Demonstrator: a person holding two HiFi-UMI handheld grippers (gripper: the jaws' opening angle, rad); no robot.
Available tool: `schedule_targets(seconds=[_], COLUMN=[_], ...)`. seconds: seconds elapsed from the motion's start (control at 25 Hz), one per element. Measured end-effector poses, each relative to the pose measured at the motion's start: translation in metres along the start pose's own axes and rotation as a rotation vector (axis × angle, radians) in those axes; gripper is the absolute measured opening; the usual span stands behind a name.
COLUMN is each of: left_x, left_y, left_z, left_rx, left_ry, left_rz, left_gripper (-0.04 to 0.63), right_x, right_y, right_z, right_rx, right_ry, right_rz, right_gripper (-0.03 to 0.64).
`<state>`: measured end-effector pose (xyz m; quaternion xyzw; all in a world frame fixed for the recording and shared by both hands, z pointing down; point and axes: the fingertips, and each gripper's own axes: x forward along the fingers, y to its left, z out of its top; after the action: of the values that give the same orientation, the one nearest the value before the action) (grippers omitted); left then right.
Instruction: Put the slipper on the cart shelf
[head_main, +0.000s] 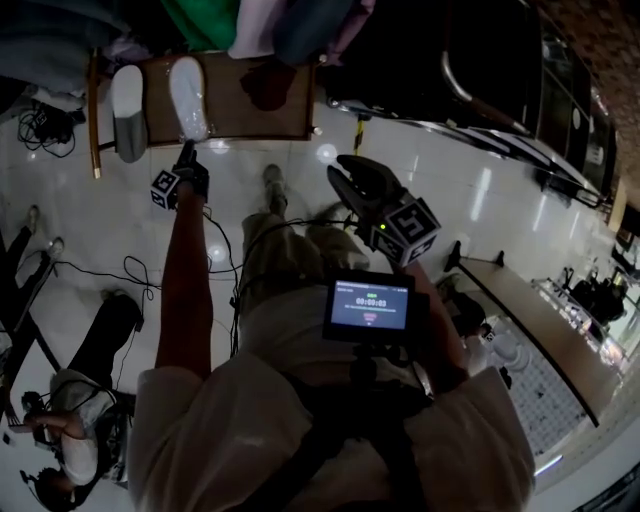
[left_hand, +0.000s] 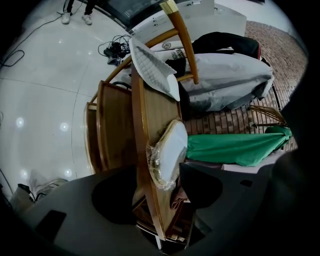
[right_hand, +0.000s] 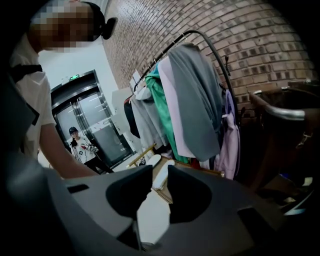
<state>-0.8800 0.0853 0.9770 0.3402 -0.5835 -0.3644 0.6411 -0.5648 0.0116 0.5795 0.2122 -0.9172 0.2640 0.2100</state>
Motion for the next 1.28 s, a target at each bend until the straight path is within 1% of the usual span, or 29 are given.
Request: schedule_targets(seconds=[0.12,0.24,0.32,0.44,0.48,0.56,0.64,0.76,1.0,1.08,1.2,1.28], left_x=[0.010,0.017,0.016,0.005,0.004,0.007,0.009,0.002,-0.028,-0.041,-0.068,-0.080], left_y=[0.001,0.001,-0.003,-0.005,-0.003,0.001,0.001,-0.014,-0.056,-0.064,-0.084,-0.094], left_z=[-0.001,-0.004,-0.010,-0.015,-0.014,-0.011,-0.008,-0.007,-0.012,-0.016,-0.030,-0.036], left_rx=[-0.020,-0.045,-0.060,-0.060,-0.059,-0.049,-0.028,-0.007,-0.019,-0.015,0.024,0.029], left_ry=[-0.002,0.001,0.018,0.027,0.027,0.026,0.023,0.014,0.005,0.011,0.027,0.030], left_rz=[-0.014,-0.039,-0.058,-0.053,-0.044,-0.032,-0.037,-0.085,-0.178,-0.189,-0.175,-0.187], left_gripper=[0.268,0.266,0.241,0.145,0.101,0.084,0.066,0.054,0.048,0.048,0.048,0.048], right_x=[-0.002,-0.006,-0.015,-0.029,-0.031,-0.029,-0.025,-0.025,-0.020,-0.020,-0.027,-0.032], right_y=[-0.005,-0.004,0.003,0.015,0.015,0.012,0.010,0.013,0.024,0.023,0.023,0.016], right_z=[-0.015,-0.016,-0.017,-0.015,-0.016,-0.019,-0.020,-0.020,-0.013,-0.014,-0.008,-0.016], right_rx=[-0.002,-0.005,-0.010,-0.024,-0.023,-0.020,-0.007,0.013,0.019,0.018,0.044,0.052], right_ry=[0.031,0.037,0.051,0.038,0.038,0.045,0.042,0.025,-0.028,-0.038,-0.074,-0.081], right_rz=[-0.005,-0.009,-0.017,-0.023,-0.026,-0.030,-0.033,-0.031,-0.002,0.005,0.002,-0.008], right_gripper=[0.104,0.104,0.104,0.104,0.104,0.104,0.104,0.104,0.104,0.104,0.104,0.104])
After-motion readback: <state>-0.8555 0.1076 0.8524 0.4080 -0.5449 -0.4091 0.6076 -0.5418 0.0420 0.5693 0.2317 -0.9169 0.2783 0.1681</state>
